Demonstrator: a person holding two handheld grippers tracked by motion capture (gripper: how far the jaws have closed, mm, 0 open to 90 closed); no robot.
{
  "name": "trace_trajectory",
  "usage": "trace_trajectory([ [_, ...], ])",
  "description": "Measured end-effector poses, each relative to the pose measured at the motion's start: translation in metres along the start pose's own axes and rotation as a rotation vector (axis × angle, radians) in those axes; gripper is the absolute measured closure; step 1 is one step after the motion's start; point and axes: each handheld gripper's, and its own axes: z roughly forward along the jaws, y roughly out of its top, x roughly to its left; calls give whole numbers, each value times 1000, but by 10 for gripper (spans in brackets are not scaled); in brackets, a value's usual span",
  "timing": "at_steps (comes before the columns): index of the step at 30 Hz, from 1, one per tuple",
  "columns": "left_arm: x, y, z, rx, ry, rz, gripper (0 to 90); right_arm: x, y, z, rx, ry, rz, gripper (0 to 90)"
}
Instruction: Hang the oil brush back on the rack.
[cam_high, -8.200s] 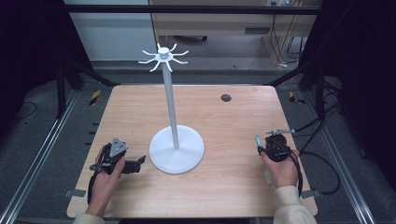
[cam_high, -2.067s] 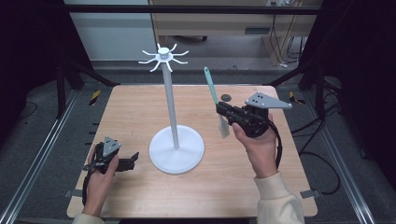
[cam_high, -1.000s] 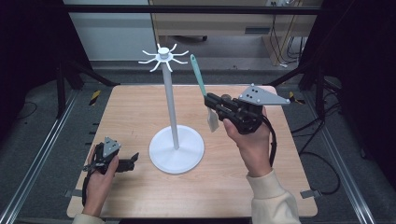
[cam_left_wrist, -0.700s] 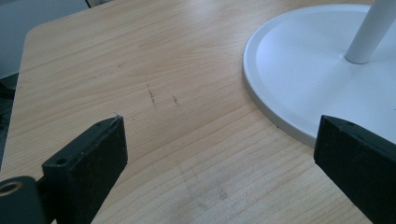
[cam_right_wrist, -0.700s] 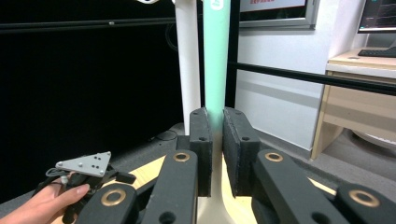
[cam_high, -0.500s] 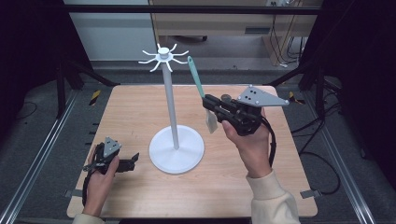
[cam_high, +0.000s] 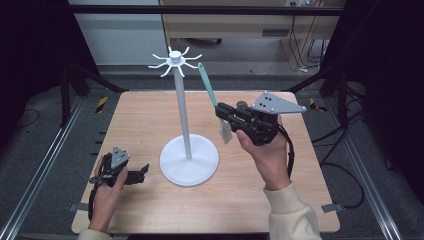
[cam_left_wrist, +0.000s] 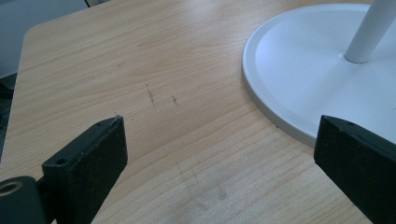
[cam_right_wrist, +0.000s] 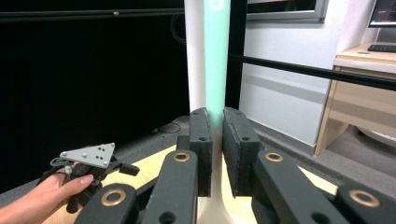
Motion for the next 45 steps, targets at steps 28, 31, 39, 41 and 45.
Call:
trace_trajectory([
  [28,-1,0,0,4,0,7,23,1,-5,27,22,9,0,824],
  [31,-1,0,0,5,0,8,23,1,-6,29,21,5,-6,824],
  [39,-1,-1,1,6,-2,8,23,2,-8,34,19,0,-9,823],
  [41,-1,-1,1,7,-2,11,23,2,-9,37,14,-6,-14,823],
  [45,-1,0,1,6,-2,11,23,2,-10,40,11,-12,-17,823],
])
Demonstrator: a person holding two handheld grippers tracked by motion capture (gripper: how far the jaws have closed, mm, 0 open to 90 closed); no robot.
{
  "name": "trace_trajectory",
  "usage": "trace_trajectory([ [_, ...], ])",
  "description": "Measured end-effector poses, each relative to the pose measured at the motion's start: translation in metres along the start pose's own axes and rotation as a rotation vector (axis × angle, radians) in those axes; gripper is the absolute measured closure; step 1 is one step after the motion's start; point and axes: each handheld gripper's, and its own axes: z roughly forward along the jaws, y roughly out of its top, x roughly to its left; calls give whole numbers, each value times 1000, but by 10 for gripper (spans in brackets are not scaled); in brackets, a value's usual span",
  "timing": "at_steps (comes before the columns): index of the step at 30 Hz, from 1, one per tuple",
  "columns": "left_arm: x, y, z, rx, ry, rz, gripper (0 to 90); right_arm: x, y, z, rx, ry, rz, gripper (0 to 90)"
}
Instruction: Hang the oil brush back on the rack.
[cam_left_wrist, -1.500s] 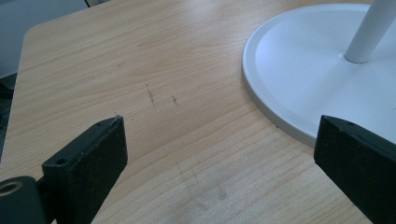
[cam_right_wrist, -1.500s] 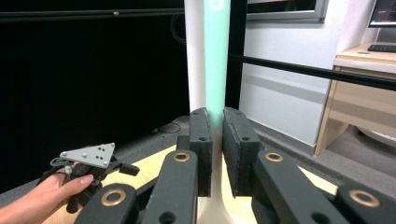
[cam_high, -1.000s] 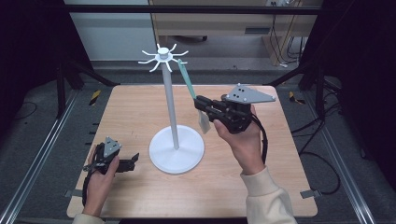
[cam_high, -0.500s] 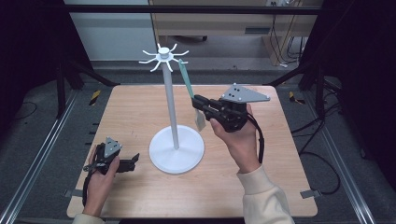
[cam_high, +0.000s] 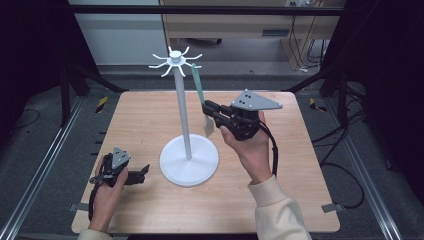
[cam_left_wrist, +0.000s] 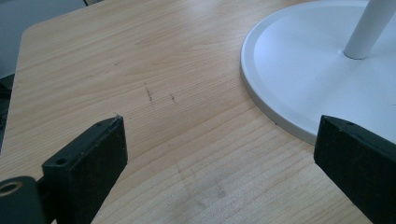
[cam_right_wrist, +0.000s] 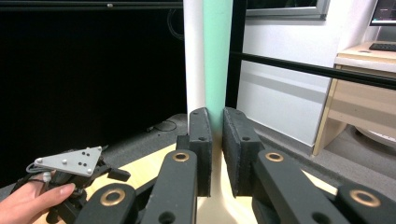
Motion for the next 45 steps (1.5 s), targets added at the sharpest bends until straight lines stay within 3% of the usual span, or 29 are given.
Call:
trace_trajectory([
  [16,-1,0,0,1,-2,2,23,-1,-1,9,-6,-1,18,830],
  [25,-1,0,1,3,-4,2,23,-3,0,4,-19,-12,17,769],
  [30,-1,0,1,3,-3,2,23,-3,1,0,-7,-40,5,687],
  [39,-1,0,1,6,-6,3,23,-3,0,-12,-1,-119,-12,434],
  [45,-2,0,1,8,-6,4,23,-6,-4,-20,10,-157,-16,314],
])
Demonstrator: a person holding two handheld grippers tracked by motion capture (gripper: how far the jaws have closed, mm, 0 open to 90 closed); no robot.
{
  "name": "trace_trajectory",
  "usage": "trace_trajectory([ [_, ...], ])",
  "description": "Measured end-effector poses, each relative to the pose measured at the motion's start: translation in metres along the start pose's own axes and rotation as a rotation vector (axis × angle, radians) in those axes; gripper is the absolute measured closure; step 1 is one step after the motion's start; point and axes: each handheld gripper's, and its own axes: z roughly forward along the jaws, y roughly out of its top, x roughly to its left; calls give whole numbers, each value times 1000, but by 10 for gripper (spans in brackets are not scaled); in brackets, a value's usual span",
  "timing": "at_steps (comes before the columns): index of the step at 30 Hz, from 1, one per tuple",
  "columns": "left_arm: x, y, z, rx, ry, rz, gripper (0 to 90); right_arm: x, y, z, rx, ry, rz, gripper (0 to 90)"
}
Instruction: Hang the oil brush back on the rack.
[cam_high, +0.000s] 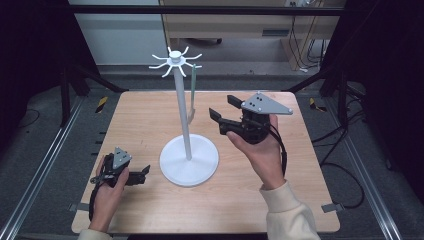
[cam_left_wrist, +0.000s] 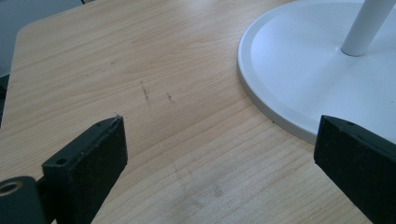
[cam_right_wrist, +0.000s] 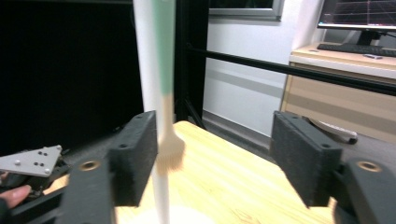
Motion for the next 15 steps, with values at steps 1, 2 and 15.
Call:
trace_trajectory([
  [1,0,0,0,1,-1,0,23,-1,-1,-1,1,-5,4,303],
  [2,0,0,0,1,0,1,23,-1,-2,-2,0,-8,1,294],
  [15,-1,0,1,1,-6,3,23,-13,-14,-15,13,-73,-31,172],
])
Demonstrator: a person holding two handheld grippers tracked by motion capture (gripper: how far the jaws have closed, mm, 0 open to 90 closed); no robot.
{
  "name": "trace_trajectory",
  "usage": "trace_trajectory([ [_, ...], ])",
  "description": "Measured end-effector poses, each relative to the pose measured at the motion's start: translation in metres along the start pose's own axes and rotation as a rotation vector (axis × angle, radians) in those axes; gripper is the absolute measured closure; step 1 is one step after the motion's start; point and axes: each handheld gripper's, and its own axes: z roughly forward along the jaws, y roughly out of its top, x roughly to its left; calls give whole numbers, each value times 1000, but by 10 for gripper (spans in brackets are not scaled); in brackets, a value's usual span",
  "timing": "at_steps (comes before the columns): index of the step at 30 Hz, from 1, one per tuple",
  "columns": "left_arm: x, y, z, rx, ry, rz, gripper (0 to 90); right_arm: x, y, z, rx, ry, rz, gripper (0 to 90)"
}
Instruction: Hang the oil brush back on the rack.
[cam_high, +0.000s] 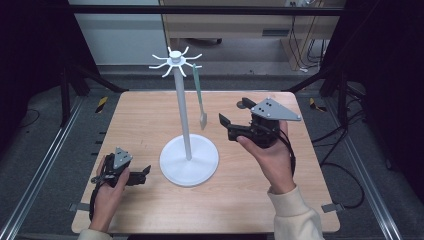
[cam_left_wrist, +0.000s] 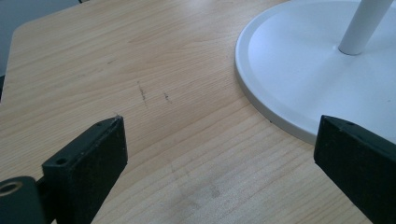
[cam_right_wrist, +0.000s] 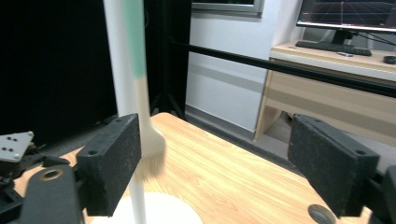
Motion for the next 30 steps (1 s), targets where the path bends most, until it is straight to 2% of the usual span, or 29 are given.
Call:
trace_trajectory([
  [10,-1,1,1,2,-2,6,23,-16,-14,-20,0,-55,10,114],
  [12,-1,1,1,1,-1,4,23,-21,-21,-24,13,-60,13,106],
  [16,-1,1,0,-1,1,6,23,-29,-38,-31,51,-100,10,101],
  [20,0,1,0,-3,5,4,23,-34,-54,-35,73,-100,24,97],
  [30,-1,2,0,-6,6,6,23,-49,-104,-32,175,-162,66,134],
])
